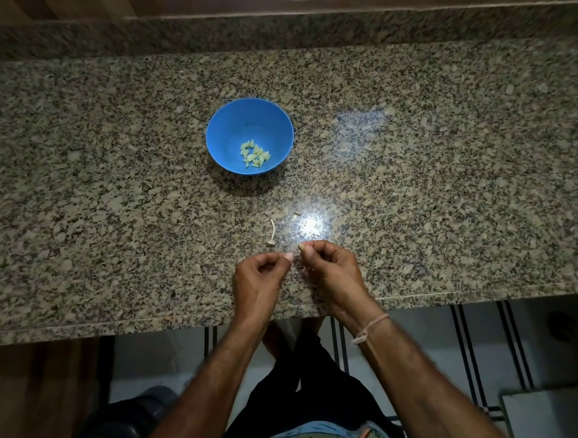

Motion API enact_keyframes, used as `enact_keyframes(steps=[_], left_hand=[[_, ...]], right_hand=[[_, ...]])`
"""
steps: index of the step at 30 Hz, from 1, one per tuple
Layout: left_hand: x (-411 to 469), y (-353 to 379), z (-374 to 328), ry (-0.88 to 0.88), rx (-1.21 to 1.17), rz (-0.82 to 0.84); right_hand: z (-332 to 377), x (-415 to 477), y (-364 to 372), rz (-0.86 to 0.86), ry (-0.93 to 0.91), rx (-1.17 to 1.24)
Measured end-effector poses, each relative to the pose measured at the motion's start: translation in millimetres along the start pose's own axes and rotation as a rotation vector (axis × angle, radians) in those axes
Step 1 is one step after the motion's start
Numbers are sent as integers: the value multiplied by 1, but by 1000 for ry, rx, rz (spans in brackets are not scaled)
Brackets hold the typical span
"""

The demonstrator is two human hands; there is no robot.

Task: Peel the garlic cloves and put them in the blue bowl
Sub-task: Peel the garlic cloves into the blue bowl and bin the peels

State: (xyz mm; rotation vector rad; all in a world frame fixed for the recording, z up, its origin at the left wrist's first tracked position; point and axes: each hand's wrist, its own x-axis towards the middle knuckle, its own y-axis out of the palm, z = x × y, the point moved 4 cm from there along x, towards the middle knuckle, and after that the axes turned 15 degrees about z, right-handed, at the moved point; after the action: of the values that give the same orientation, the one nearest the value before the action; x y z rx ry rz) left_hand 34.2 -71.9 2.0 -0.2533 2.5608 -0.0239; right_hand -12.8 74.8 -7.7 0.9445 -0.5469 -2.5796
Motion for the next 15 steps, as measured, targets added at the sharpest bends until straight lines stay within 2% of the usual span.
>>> enact_keyframes(steps=[5, 11, 15], left_hand=[[1, 5, -16, 88, 14, 60], [3, 5, -16, 81, 57, 44], [4, 6, -19, 66, -12, 68]], right_hand=[[6, -4, -1, 20, -98, -168], [11, -7, -3, 12, -180, -380], [12, -6, -2, -14, -224, -471]])
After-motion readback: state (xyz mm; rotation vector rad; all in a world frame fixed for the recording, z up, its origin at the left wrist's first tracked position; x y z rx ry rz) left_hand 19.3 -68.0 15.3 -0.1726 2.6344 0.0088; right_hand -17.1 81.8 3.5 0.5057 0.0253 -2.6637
